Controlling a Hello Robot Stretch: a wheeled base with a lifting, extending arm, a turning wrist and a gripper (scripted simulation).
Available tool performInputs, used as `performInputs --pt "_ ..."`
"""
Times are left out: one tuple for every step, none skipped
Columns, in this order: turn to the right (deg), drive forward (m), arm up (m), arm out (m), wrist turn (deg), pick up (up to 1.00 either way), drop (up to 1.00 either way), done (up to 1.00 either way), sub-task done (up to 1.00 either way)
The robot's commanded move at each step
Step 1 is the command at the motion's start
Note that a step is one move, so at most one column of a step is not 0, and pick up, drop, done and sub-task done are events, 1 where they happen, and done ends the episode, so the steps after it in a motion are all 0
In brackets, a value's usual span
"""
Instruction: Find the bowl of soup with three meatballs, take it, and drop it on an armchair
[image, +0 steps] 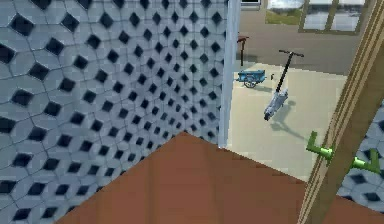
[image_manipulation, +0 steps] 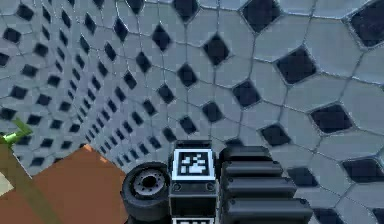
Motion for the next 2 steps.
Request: performInputs --pt "0.0 0.85 0.0 0.0 0.0 0.0 0.0 0.0 0.0" --pt "33.0 0.0 0.0 0.0 0.0 0.0 0.0 0.0 0.0"
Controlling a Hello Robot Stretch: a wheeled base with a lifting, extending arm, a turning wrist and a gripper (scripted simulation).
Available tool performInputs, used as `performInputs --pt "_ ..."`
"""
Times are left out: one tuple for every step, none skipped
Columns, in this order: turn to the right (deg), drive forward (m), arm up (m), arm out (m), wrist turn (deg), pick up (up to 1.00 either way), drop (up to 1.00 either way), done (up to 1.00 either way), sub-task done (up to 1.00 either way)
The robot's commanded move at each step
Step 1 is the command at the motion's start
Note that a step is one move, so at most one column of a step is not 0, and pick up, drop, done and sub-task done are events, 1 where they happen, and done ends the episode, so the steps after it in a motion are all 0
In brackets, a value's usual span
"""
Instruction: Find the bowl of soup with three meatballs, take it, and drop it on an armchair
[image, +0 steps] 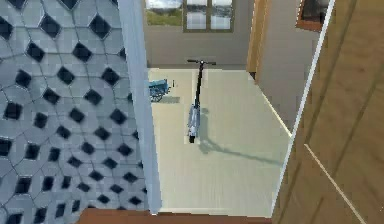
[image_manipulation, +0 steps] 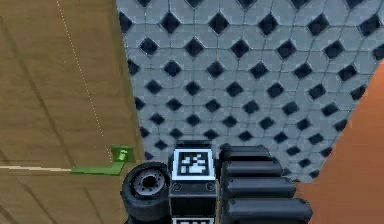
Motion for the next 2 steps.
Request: performInputs --pt "0.0 0.25 0.0 0.0 0.0 0.0 0.0 0.0 0.0" --pt "9.0 0.0 0.0 0.0 0.0 0.0 0.0 0.0 0.0"
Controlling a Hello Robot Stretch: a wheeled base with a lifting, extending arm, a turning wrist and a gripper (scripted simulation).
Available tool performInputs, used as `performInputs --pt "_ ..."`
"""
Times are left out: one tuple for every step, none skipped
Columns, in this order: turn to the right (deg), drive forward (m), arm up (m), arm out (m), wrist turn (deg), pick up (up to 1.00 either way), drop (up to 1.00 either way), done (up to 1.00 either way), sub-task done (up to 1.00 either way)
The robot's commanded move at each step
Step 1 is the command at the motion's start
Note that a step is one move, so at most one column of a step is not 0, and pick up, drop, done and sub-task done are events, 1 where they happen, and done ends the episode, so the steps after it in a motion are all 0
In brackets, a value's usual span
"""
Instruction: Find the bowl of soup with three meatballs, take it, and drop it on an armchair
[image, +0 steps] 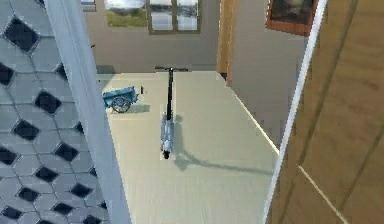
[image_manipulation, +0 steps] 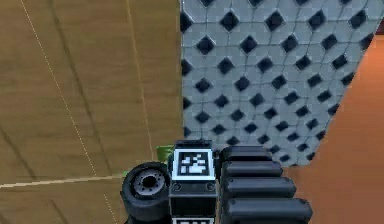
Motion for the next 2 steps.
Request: performInputs --pt "0.0 0.6 0.0 0.0 0.0 0.0 0.0 0.0 0.0" --pt "-9.0 0.0 0.0 0.0 0.0 0.0 0.0 0.0 0.0"
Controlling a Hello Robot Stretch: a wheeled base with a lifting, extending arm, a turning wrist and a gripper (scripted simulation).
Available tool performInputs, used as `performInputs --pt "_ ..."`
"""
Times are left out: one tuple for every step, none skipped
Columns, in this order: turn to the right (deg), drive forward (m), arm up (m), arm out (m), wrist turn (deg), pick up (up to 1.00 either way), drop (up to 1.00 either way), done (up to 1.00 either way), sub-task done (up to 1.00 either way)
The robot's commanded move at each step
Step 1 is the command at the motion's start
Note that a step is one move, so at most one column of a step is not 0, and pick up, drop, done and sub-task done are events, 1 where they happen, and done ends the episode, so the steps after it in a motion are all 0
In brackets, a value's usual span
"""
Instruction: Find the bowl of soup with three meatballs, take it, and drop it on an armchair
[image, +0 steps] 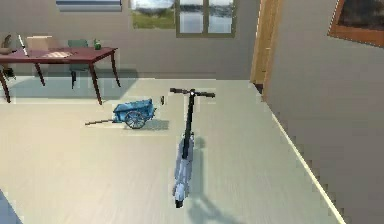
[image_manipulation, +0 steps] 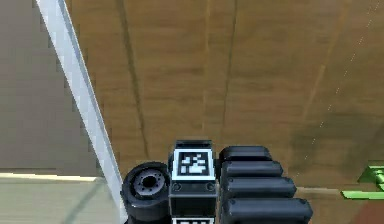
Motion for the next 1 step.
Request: performInputs --pt "0.0 0.6 0.0 0.0 0.0 0.0 0.0 0.0 0.0"
